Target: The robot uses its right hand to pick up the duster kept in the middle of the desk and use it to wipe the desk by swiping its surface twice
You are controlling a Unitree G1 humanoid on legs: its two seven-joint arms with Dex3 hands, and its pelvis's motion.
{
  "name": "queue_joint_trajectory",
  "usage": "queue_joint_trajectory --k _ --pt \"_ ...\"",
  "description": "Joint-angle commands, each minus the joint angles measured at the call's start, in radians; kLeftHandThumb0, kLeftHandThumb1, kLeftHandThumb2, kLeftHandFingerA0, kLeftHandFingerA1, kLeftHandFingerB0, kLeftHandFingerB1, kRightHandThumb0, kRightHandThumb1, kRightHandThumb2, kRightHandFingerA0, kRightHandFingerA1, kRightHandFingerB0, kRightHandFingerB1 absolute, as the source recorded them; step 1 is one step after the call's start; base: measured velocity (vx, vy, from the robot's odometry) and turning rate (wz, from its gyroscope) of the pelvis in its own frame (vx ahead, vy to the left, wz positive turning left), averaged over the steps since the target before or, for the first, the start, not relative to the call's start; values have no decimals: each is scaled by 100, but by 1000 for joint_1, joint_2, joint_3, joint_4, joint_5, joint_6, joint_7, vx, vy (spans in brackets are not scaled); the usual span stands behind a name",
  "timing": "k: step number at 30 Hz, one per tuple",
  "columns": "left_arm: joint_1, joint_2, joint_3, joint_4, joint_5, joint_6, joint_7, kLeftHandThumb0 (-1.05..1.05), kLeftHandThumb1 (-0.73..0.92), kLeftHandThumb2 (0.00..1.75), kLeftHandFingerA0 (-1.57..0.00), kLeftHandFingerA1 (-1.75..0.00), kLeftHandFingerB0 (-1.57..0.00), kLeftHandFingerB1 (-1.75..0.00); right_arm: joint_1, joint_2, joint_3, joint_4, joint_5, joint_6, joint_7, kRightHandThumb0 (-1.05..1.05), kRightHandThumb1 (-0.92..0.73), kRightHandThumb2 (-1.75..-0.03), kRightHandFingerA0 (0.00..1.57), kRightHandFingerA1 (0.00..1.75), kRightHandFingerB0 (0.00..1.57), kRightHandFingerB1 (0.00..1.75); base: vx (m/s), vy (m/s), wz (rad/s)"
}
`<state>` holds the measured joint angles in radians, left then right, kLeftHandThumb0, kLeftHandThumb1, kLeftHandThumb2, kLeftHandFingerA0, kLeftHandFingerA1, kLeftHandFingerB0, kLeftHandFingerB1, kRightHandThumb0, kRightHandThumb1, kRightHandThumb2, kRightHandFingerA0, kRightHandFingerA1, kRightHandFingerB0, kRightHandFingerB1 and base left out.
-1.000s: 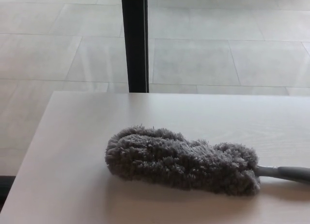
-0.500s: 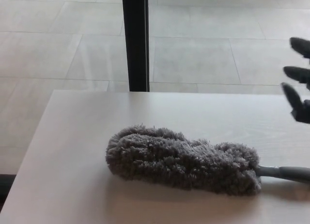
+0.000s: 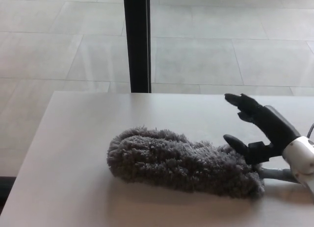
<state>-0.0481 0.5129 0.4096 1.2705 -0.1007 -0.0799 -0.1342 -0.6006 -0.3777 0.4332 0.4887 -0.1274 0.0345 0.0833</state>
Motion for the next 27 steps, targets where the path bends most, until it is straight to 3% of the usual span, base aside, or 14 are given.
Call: queue_joint_trajectory --k 1,3,6,9,12,18,20,21,22,23,24,25,26,27 --pt "-4 33 -14 18 5 -11 -17 -56 63 59 -70 -59 -59 -47 -83 -31 254 136 -378 44 27 -99 -66 -113 5 22 8 8 0 0 0" --pt "-2 35 -28 17 19 -22 -17 -57 64 59 -68 -59 -59 -48 -85 -29 293 140 -407 43 20 -105 -71 -114 5 19 9 2 0 0 0" --pt "-11 34 -20 18 8 -8 -19 -58 64 59 -70 -59 -58 -46 -73 1 339 166 -429 38 -8 -93 -62 -104 2 24 12 17 0 0 0" --pt "-4 31 -38 20 24 -25 -18 -58 64 59 -70 -59 -59 -46 -64 11 387 213 -455 18 -45 -93 -61 -104 2 23 12 18 0 0 0" --pt "1 31 -45 23 27 -29 -12 -58 64 59 -72 -58 -59 -45 -43 41 449 295 -479 31 -65 -95 -60 -101 0 22 4 19 0 0 0" --pt "16 45 -53 6 22 -32 -35 -58 66 59 -72 -63 -58 -47 -22 33 512 290 -521 10 -106 -102 -66 -105 0 22 0 10 0 0 0" --pt "7 47 -68 20 37 -26 -21 -56 66 60 -72 -62 -62 -45 -1 25 515 286 -533 -14 -180 -89 -58 -100 1 36 0 20 0 0 0" --pt "9 47 -67 20 35 -32 -27 -56 66 60 -71 -62 -62 -45 15 21 521 298 -556 -35 -268 -80 -52 -90 8 56 2 27 0 0 0" --pt "9 47 -68 20 32 -34 -31 -56 66 60 -71 -62 -62 -45 21 20 525 304 -566 -44 -307 -80 -52 -90 8 56 2 27 0 0 0" --pt "6 47 -72 22 34 -28 -23 -57 64 59 -76 -66 -63 -46 33 19 539 321 -597 -45 -398 -67 -65 -61 27 62 3 31 0 0 0" --pt "4 47 -73 23 35 -25 -20 -57 64 59 -76 -66 -63 -46 38 19 546 328 -611 -46 -436 -67 -65 -61 27 62 3 31 0 0 0" --pt "3 49 -78 23 38 -25 -19 -57 64 59 -75 -66 -64 -46 45 19 544 338 -616 -55 -487 -56 -55 -84 54 101 8 50 0 0 0" --pt "5 50 -83 24 43 -27 -20 -57 65 59 -76 -66 -63 -45 62 16 544 356 -630 -71 -586 -43 -69 -61 54 122 15 48 0 0 0" --pt "6 51 -84 25 42 -30 -25 -57 65 59 -76 -66 -63 -45 66 16 548 369 -641 -77 -632 -43 -69 -61 54 122 15 48 0 0 0"
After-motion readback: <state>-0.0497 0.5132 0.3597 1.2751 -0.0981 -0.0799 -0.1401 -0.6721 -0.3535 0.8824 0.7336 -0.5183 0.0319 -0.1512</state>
